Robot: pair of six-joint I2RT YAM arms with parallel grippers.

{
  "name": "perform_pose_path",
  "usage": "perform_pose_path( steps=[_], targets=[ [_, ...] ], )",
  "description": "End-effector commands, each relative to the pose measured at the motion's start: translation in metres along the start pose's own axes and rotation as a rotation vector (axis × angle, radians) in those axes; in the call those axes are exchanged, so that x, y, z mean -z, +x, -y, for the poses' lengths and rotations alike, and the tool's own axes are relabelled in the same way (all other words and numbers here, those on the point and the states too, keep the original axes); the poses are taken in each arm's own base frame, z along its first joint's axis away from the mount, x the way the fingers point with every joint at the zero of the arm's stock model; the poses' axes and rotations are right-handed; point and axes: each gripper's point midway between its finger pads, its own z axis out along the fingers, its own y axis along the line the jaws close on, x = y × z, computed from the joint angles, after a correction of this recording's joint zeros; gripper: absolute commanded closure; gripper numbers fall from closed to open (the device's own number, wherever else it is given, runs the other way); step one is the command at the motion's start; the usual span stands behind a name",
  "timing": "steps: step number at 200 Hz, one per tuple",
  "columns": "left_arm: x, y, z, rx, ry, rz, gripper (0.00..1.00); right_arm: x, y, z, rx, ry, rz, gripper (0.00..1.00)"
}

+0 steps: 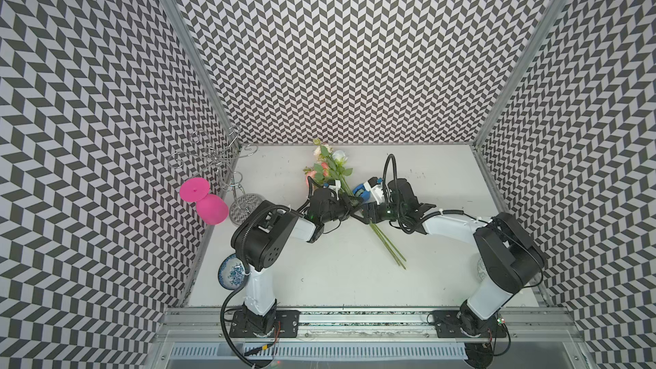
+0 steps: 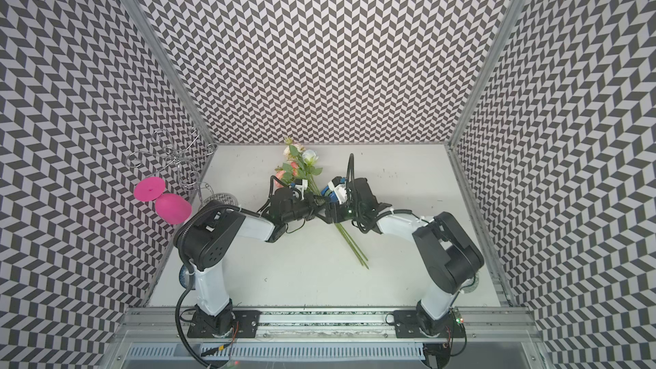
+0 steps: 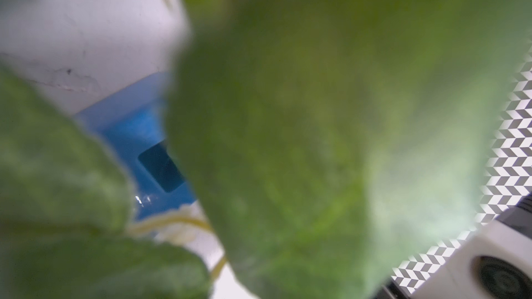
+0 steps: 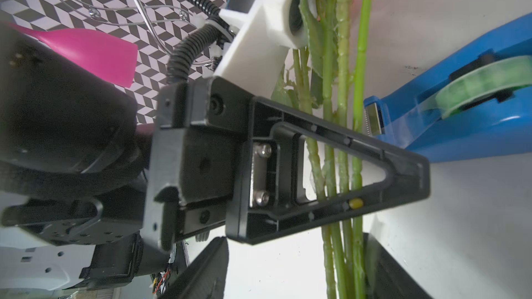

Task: Wrap bouquets with tape
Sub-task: Wrap the tape around the bouquet.

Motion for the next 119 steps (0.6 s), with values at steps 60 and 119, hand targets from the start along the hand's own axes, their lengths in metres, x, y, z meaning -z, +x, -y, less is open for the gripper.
perform_pose_path(
  steps=[60, 119],
  targets=[
    [-0.004, -0.006, -0.003, -0.039, -0.048, 0.023, 1.0, 0.015, -0.01, -0.043, 0.122, -0.062, 0.064, 0.28],
    [-0.006, -0.006, -0.006, -0.044, -0.068, 0.024, 1.0, 0.022, -0.008, -0.049, 0.15, -0.037, 0.063, 0.29]
  ],
)
